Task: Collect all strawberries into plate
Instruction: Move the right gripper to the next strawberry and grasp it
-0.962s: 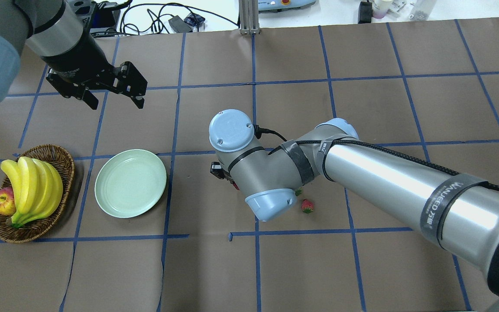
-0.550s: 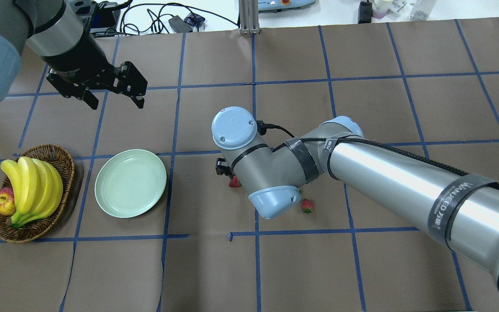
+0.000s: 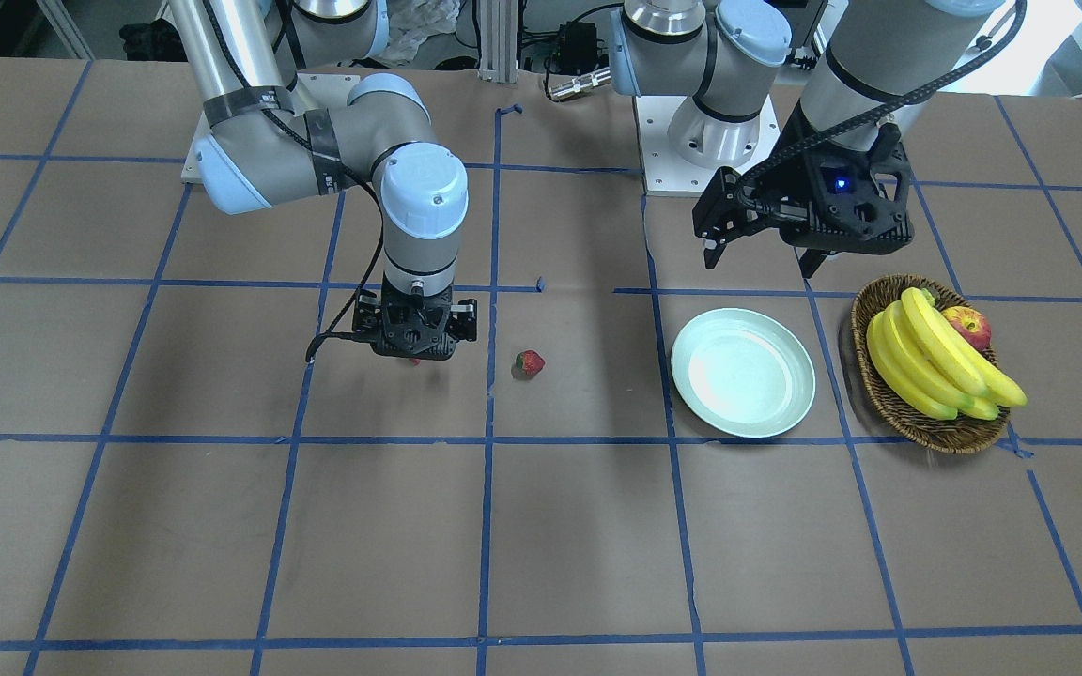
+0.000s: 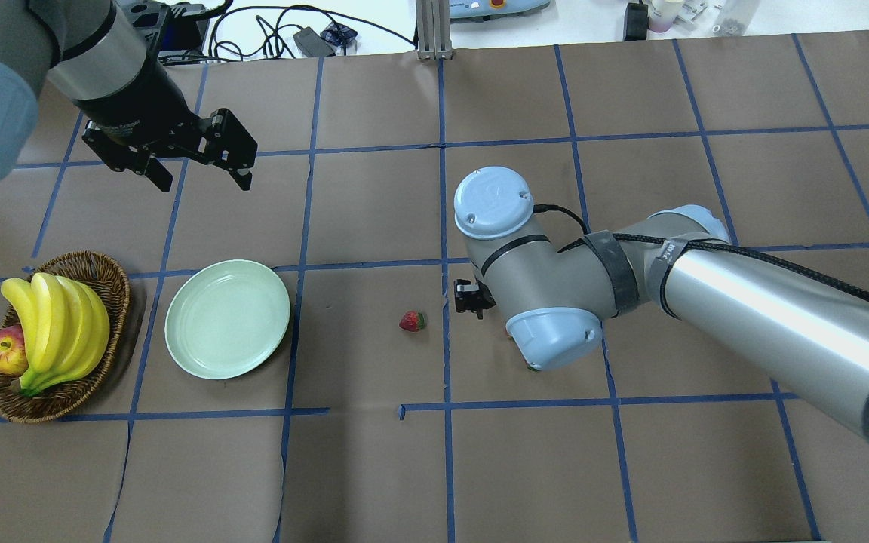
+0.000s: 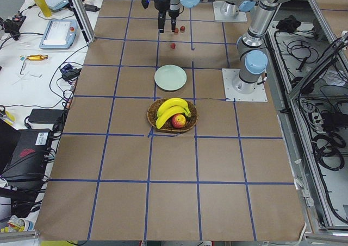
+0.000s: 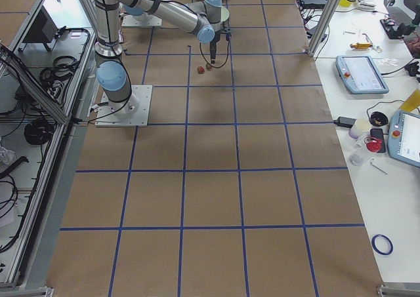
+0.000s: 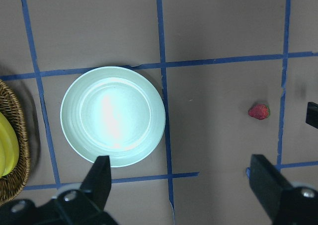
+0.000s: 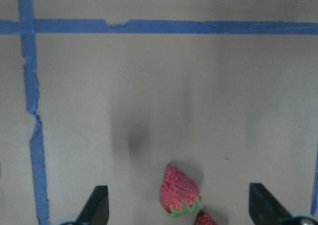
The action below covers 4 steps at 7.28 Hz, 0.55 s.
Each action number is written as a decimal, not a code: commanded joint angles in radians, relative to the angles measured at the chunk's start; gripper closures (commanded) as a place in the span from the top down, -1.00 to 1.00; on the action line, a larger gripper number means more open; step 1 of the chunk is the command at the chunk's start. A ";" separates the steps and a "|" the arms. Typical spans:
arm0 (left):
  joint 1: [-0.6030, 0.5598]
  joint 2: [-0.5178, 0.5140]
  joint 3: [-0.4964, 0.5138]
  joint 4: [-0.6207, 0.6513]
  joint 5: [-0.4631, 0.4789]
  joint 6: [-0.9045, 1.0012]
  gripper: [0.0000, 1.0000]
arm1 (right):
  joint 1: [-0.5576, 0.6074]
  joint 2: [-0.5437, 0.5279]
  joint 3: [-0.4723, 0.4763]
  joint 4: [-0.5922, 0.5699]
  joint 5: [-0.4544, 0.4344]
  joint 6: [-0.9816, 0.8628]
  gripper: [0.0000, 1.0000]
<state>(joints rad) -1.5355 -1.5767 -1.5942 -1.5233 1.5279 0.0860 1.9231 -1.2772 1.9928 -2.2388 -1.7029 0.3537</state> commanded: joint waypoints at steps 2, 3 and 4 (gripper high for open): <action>0.000 -0.002 -0.001 0.000 0.000 0.000 1.00 | -0.010 0.018 0.023 -0.038 0.055 -0.039 0.85; 0.000 -0.002 -0.001 0.002 0.000 0.000 1.00 | -0.012 0.027 0.026 -0.036 0.077 -0.070 0.85; 0.000 0.000 -0.001 0.000 0.000 0.000 1.00 | -0.012 0.028 0.034 -0.039 0.080 -0.071 0.76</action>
<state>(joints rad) -1.5355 -1.5779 -1.5948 -1.5226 1.5279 0.0859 1.9121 -1.2548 2.0187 -2.2739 -1.6369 0.2955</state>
